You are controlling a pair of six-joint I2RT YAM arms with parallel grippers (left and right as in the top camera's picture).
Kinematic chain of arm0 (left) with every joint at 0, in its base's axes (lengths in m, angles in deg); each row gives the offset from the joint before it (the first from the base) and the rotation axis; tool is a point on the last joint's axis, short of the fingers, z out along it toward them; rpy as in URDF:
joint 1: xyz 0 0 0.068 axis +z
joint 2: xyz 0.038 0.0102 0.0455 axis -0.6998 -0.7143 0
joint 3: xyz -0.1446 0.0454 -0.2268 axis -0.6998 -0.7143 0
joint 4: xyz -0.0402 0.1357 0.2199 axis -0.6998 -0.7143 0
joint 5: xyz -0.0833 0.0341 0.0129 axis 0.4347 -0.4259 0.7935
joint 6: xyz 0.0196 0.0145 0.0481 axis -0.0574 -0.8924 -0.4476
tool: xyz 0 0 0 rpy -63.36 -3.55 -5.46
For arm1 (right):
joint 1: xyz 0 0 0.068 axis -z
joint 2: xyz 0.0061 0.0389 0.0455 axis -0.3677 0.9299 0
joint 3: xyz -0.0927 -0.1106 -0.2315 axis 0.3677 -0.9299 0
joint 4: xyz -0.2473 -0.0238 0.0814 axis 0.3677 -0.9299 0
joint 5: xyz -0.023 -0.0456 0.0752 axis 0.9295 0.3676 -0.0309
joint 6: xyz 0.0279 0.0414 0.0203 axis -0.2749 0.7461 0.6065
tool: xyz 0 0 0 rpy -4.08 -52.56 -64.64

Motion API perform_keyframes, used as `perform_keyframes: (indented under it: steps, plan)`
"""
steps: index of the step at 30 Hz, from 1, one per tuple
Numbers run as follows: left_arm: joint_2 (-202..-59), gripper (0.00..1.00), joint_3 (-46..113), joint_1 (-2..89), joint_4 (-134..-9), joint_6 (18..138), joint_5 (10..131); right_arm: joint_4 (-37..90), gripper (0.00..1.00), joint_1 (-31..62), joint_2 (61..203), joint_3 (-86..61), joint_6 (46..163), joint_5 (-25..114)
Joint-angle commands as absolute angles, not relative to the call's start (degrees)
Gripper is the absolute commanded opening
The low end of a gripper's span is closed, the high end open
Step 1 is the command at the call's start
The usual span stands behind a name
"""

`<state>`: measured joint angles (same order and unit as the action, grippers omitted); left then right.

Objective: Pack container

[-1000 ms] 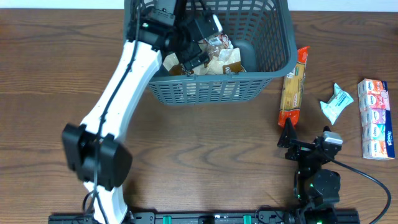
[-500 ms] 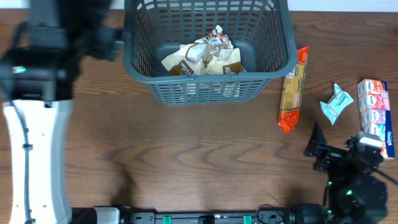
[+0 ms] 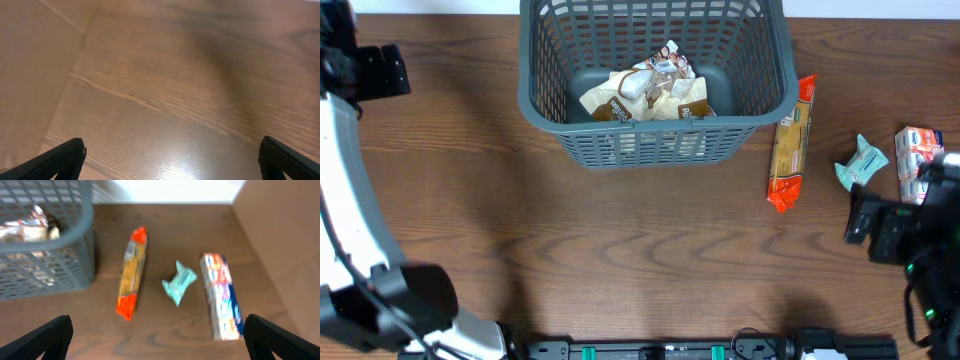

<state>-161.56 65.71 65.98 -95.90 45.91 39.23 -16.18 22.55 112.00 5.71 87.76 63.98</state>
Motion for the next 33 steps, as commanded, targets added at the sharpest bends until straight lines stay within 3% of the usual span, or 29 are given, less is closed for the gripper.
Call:
perform_keyframes:
  steps: [1,9,20,33]
  plan:
    - [-165.78,0.99,64.71,66.11,-96.23,47.57,39.21,-16.53,0.99,23.16,115.63,11.85,83.41,64.81]
    - [-172.12,0.99,64.47,66.22,-96.45,47.17,43.76,-21.51,0.99,28.87,129.35,21.27,89.16,66.93]
    - [-172.38,0.99,61.37,65.45,-98.65,40.4,52.65,-16.18,0.99,38.99,146.44,22.39,89.27,53.86]
    - [-172.38,0.99,48.03,58.98,-100.69,32.01,52.74,-9.62,0.99,39.49,162.51,22.39,93.31,53.05]
